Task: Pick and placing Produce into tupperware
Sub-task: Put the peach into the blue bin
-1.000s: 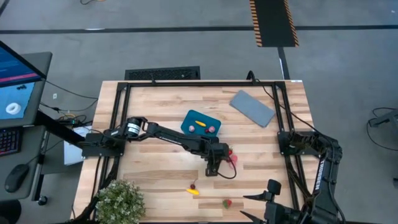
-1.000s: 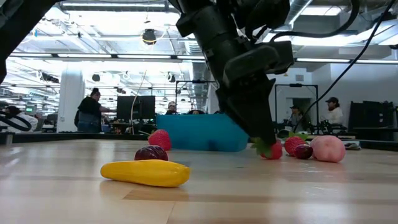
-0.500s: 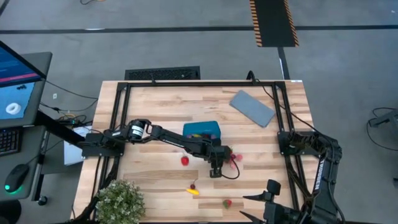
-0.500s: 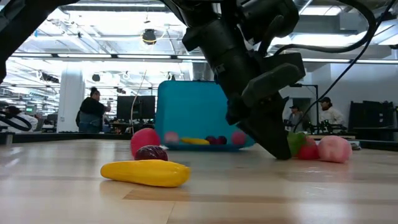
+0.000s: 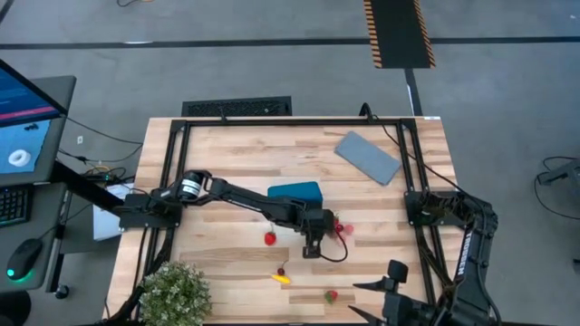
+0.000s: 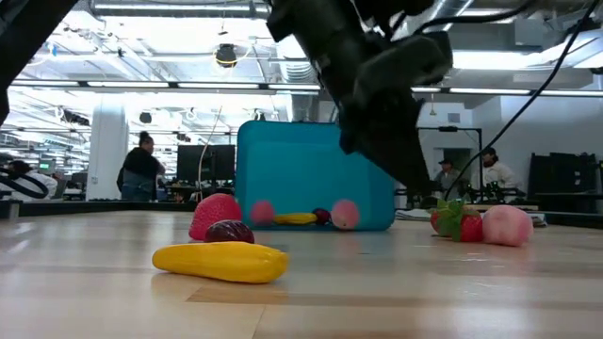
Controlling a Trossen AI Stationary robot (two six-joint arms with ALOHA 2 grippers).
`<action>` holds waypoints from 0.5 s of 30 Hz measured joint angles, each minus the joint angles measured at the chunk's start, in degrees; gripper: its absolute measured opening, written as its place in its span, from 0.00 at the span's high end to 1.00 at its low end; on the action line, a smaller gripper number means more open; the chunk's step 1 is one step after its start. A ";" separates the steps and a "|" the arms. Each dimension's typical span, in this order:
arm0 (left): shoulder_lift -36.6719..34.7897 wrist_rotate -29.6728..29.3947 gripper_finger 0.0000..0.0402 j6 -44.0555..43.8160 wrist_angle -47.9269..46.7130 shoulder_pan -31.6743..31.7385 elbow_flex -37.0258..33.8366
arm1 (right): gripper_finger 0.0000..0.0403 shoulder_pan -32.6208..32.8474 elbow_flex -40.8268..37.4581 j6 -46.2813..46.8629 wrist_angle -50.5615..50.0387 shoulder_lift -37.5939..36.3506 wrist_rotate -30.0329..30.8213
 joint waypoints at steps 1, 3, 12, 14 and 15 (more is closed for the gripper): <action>-0.63 -0.85 1.00 0.82 -1.43 0.02 0.00 | 0.41 -0.02 0.01 0.00 0.01 0.00 -0.08; -1.76 -3.72 1.00 1.99 -4.33 -0.03 0.02 | 0.41 -0.05 0.00 -0.03 0.01 0.00 -0.21; -5.89 -10.20 1.00 4.48 -12.28 0.56 0.09 | 0.41 -0.50 0.00 -0.19 -0.08 0.00 -1.45; -7.06 -14.46 1.00 5.20 -13.91 0.60 0.09 | 0.41 -0.46 0.02 -0.73 0.03 0.00 -1.45; -7.62 -14.87 1.00 5.70 -14.64 0.94 0.11 | 0.41 -0.46 0.02 -0.98 0.09 0.00 -1.45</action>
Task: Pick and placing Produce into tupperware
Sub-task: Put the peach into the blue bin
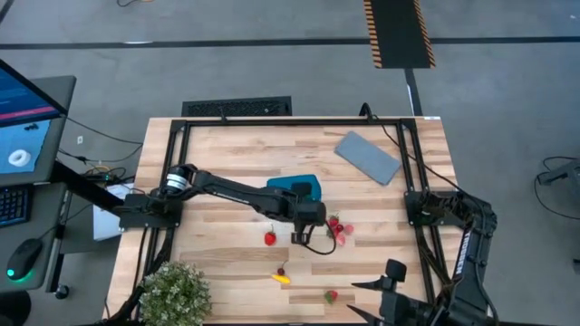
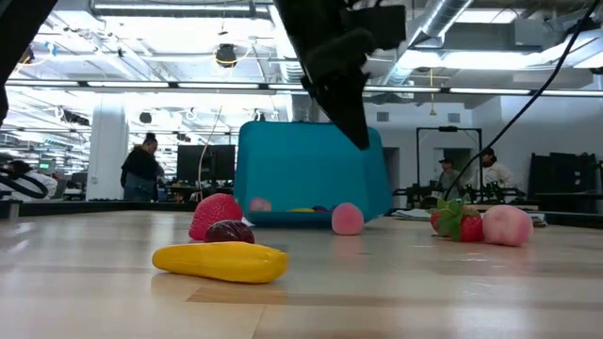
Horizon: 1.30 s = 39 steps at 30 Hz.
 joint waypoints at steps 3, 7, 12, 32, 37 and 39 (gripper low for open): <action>-1.20 1.28 1.00 1.30 -0.77 1.36 0.05 | 0.41 0.00 -0.02 -0.04 0.16 0.00 0.00; -1.76 -0.86 1.00 1.91 -2.74 4.06 0.05 | 0.41 0.00 -0.01 -0.02 0.59 0.00 0.00; -1.76 1.23 1.00 0.53 -4.10 6.58 0.05 | 0.41 0.00 -0.02 -0.02 0.71 0.00 0.00; -4.60 5.22 0.75 -5.90 -7.92 0.95 0.13 | 0.41 -0.74 -0.02 -0.48 -0.03 0.17 0.04; -3.91 14.53 0.56 -6.60 -8.35 1.96 0.13 | 0.41 -1.07 -0.08 -0.52 0.20 1.35 -0.66; -3.40 15.85 0.51 -6.26 -9.02 2.11 -0.01 | 0.41 -1.38 0.04 -1.00 0.67 1.72 -0.83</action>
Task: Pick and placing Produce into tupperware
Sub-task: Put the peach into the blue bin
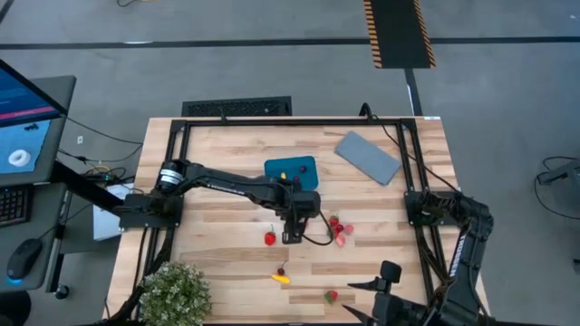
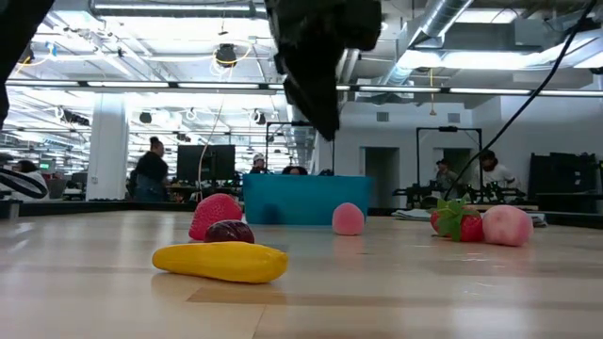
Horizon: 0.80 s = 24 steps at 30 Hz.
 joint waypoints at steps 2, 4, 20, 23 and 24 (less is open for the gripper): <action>0.09 -0.04 0.48 0.03 -0.08 0.04 0.03 | 0.41 0.00 -0.10 0.00 -0.07 0.34 -1.22; 0.83 0.05 0.46 0.52 1.43 0.02 0.21 | 0.41 -0.16 -0.07 -0.34 0.88 0.57 -1.85; 7.03 1.04 0.47 2.83 6.51 0.46 0.06 | 0.41 -0.46 -0.06 -2.65 1.03 1.12 -1.63; 7.59 1.12 0.47 3.01 7.91 0.75 0.06 | 0.41 -0.85 -0.06 -2.63 0.94 1.12 -1.82; 7.83 1.13 0.47 3.02 8.04 0.86 0.09 | 0.41 -0.85 -0.06 -2.63 1.03 1.12 -1.88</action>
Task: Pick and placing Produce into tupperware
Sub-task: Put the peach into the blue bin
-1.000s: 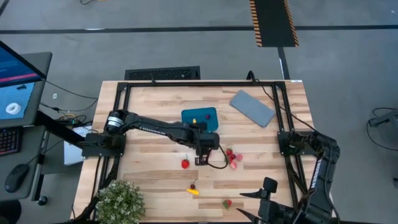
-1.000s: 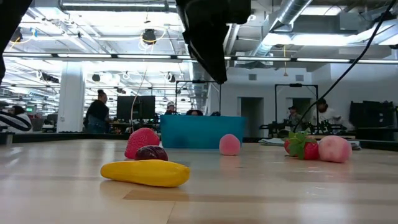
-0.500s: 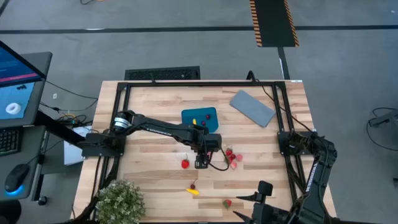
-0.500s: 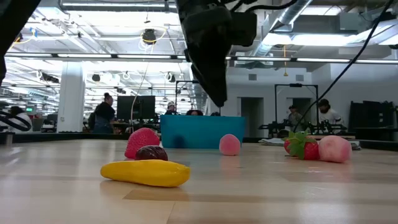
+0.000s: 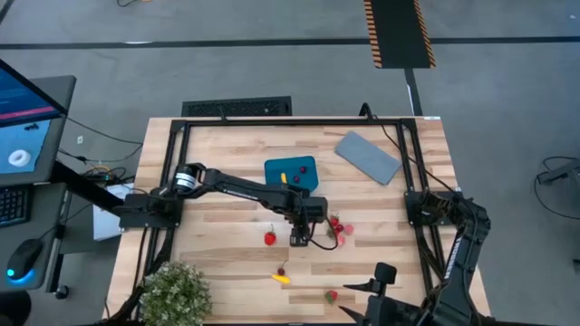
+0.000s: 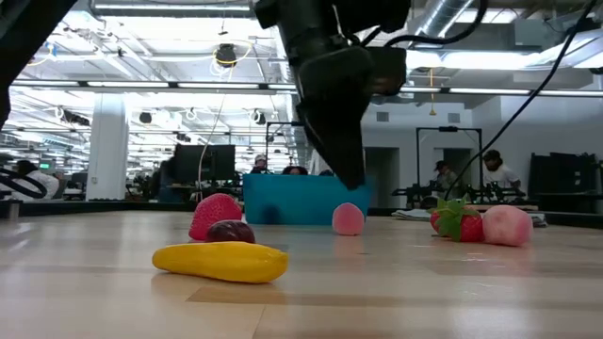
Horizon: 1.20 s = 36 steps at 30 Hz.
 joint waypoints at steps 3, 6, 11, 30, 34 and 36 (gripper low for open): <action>1.00 0.07 0.47 -0.02 0.12 0.43 -0.03 | 0.41 -0.02 0.00 0.05 0.22 -0.02 -0.05; 1.45 0.16 0.47 0.06 -0.28 0.67 -0.03 | 0.41 0.14 0.00 0.22 0.18 -0.02 -0.09; 1.51 0.15 0.47 -0.01 0.21 1.07 -0.03 | 0.41 0.13 0.00 0.15 0.34 -0.02 -0.19; 4.40 4.41 0.47 -2.39 -1.44 1.81 -0.01 | 0.41 0.17 0.00 0.11 1.62 -0.04 -0.26; 5.15 4.42 0.47 -2.39 0.42 1.70 0.06 | 0.41 0.41 0.00 0.11 1.86 -0.07 -0.28; 5.22 4.52 0.47 -2.37 0.26 1.70 0.06 | 0.41 0.46 0.00 0.11 1.90 -0.07 -0.29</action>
